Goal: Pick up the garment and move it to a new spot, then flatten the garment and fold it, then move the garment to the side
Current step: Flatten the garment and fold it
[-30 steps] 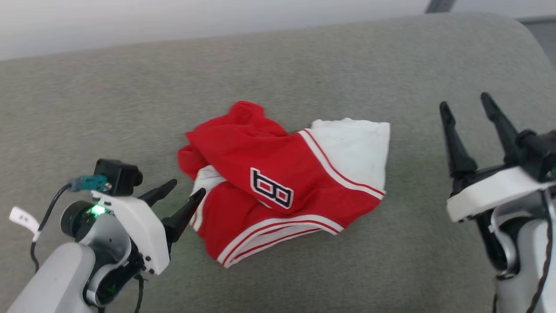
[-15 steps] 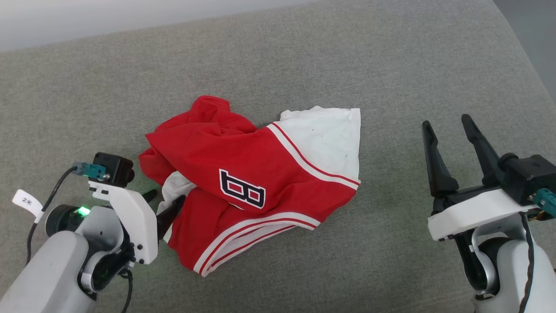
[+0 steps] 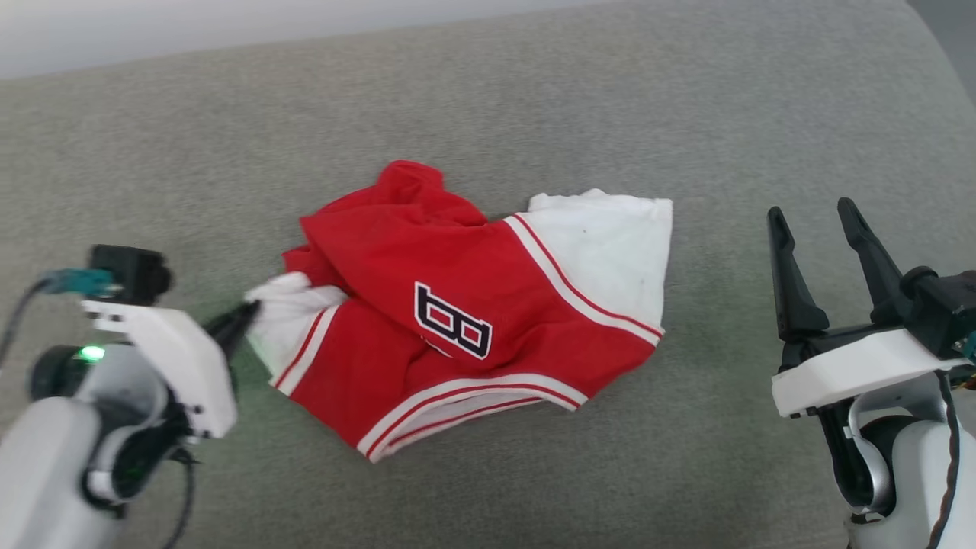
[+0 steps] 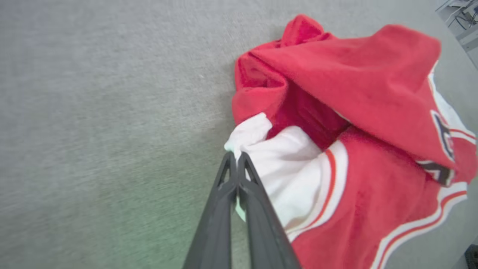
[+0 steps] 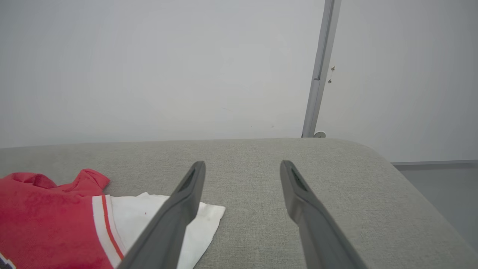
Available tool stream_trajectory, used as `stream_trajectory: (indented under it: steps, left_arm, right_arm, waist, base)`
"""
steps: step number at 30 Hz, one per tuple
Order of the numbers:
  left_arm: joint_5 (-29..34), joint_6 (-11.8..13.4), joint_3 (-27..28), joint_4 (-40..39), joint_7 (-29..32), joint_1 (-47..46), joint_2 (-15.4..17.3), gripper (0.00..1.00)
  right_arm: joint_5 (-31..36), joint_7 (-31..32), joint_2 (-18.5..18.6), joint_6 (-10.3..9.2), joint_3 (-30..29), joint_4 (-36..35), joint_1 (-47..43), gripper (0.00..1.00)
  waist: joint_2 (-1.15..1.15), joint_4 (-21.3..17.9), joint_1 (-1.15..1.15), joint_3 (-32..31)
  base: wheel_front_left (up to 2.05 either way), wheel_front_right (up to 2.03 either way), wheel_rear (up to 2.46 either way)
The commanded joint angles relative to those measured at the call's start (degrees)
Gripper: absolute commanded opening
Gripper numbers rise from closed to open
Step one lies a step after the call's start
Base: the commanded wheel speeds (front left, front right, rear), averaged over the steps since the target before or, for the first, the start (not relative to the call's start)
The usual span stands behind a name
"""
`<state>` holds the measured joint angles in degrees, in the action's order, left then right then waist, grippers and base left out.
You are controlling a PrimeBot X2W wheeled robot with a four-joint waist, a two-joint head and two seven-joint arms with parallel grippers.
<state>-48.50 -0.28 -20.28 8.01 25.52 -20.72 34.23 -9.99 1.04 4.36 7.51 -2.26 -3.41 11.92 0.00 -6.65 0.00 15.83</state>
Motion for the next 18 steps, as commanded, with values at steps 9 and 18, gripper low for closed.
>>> stream_trajectory:
  steps: [9,18]
  left_arm:
    - [-1.55,6.66,8.77,-5.86,-2.10,7.19,6.85,0.00]
    - [-2.12,12.56,9.75,-7.21,1.15,15.91,8.55,0.00]
  right_arm:
    - [0.37,0.87,0.41,-0.03,-0.46,0.39,-0.27,1.00]
    - [0.10,1.76,0.13,-0.04,-0.13,1.14,0.00,1.00]
  waist:
    - [0.00,3.85,0.00,-0.64]
    - [0.00,4.63,0.00,-0.22]
  base:
    - [0.00,0.00,0.00]
    - [0.00,0.00,0.00]
